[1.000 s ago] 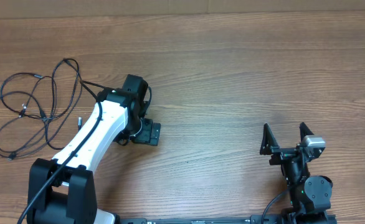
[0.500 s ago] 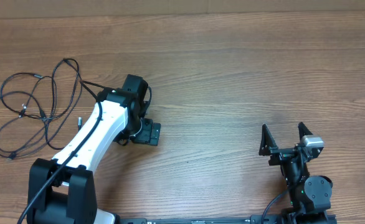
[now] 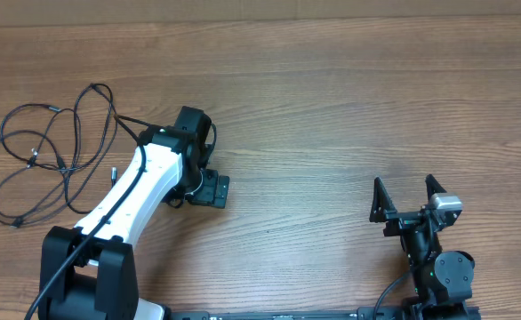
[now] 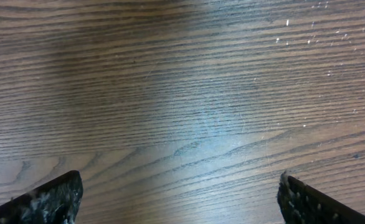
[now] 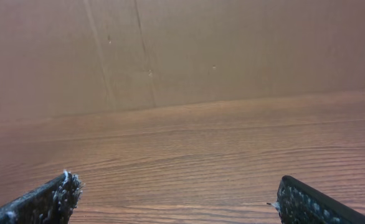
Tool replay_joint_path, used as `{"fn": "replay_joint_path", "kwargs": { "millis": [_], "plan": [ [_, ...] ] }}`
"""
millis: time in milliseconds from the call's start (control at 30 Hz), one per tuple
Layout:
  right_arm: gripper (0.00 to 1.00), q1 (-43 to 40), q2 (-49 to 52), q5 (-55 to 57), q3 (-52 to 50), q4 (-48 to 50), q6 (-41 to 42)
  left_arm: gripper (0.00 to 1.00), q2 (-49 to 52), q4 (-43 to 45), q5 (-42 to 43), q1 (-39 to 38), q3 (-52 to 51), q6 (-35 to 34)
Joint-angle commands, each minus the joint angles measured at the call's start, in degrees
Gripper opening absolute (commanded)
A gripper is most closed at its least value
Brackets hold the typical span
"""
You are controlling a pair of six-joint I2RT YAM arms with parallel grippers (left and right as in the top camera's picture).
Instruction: Untangle cables
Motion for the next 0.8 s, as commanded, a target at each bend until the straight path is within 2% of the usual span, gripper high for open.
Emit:
{"fn": "replay_joint_path", "kwargs": {
  "millis": [0,133,300,767],
  "plan": [
    [1.00,0.07,-0.52,-0.48,-0.61,0.17,-0.26,0.99,-0.07,0.07,-0.39,-0.28,0.04,-0.04],
    [1.00,0.07,-0.52,-0.48,-0.61,0.17,-0.26,1.00,-2.40,0.04,-0.39,-0.31,0.04,-0.04],
    [1.00,0.07,-0.52,-0.48,-0.61,0.17,-0.26,1.00,-10.32,0.04,-0.39,-0.31,0.04,-0.04],
    [1.00,0.07,-0.52,-0.48,-0.61,0.17,-0.26,0.99,-45.05,-0.15,-0.37,0.13,0.04,-0.04]
  ]
}}
